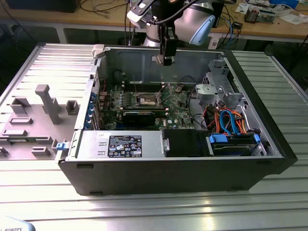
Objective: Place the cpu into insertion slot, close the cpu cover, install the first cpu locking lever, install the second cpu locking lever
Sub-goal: 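Place the cpu into insertion slot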
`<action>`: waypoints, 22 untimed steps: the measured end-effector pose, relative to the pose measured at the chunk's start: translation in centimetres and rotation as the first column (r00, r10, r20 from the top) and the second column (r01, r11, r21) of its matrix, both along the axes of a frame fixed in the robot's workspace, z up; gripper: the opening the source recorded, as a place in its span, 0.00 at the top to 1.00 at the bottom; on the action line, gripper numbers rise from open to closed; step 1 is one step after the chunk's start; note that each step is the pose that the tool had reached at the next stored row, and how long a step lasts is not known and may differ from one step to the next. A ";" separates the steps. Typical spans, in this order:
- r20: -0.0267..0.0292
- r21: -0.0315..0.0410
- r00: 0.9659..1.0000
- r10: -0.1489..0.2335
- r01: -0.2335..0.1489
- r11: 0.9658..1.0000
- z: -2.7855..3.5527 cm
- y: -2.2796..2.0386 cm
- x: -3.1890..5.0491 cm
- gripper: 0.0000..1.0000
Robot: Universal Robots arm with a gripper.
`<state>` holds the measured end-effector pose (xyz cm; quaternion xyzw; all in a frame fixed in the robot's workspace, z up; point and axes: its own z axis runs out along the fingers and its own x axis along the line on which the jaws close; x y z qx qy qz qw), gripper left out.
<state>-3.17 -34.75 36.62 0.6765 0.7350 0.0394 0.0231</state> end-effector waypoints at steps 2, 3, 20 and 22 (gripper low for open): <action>0.000 0.000 1.000 -0.001 0.001 1.000 0.00 0.00 0.00 0.46; 0.000 0.000 1.000 -0.002 0.002 1.000 0.00 0.00 -0.02 0.46; 0.000 0.000 0.999 -0.050 0.050 0.999 -1.31 0.00 -0.69 0.46; 0.000 0.000 0.999 -0.051 0.051 0.999 -1.40 0.00 -0.70 0.46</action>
